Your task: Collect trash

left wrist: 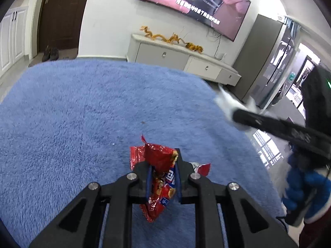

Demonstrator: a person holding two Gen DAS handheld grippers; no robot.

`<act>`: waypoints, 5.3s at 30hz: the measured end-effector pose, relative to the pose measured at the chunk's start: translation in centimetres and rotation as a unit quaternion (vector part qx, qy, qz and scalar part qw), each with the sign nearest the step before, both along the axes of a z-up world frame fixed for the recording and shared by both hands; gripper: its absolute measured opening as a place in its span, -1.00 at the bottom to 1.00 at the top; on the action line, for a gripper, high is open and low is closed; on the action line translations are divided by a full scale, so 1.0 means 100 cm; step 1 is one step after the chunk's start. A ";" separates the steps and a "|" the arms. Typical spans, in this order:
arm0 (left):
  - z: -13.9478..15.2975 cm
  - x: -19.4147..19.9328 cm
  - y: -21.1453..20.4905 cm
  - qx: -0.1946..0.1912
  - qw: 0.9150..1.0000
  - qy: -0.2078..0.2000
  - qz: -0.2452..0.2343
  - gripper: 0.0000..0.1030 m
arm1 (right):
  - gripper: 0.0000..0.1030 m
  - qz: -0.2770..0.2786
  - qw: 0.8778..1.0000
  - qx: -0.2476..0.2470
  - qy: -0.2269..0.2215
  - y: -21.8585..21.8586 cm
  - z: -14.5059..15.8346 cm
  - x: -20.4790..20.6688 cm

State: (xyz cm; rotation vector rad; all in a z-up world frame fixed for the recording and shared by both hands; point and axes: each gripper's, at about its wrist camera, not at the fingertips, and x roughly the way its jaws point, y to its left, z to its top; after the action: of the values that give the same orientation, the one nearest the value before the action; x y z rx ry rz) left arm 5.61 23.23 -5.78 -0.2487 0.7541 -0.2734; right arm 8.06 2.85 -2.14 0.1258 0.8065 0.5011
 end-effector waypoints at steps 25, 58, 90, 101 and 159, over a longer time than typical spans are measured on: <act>0.101 -0.104 -0.101 0.069 0.987 -0.133 -0.065 -0.68 | -0.52 -0.137 0.987 0.029 -0.081 -0.136 0.058 -0.157; 0.006 0.031 -0.428 0.095 0.950 0.037 -0.294 -0.62 | -0.48 -0.359 0.927 0.093 0.064 -0.365 -0.099 -0.136; 0.061 -0.024 -0.385 0.084 0.969 -0.041 -0.229 0.38 | 0.53 -0.407 0.913 0.040 0.002 -0.314 -0.025 -0.166; 0.122 -0.089 -0.226 0.125 0.979 -0.138 -0.087 0.38 | 0.82 -0.368 0.923 -0.043 -0.109 -0.197 0.055 -0.189; 0.072 -0.104 -0.141 0.180 0.971 -0.150 0.044 1.00 | 1.00 -0.355 0.908 -0.169 -0.148 -0.109 0.015 -0.167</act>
State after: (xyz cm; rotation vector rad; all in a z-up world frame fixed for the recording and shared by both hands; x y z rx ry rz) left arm -4.79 9.09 1.45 0.1026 0.4783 -0.0834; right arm -8.66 -8.00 -0.64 0.0145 0.4858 -0.3093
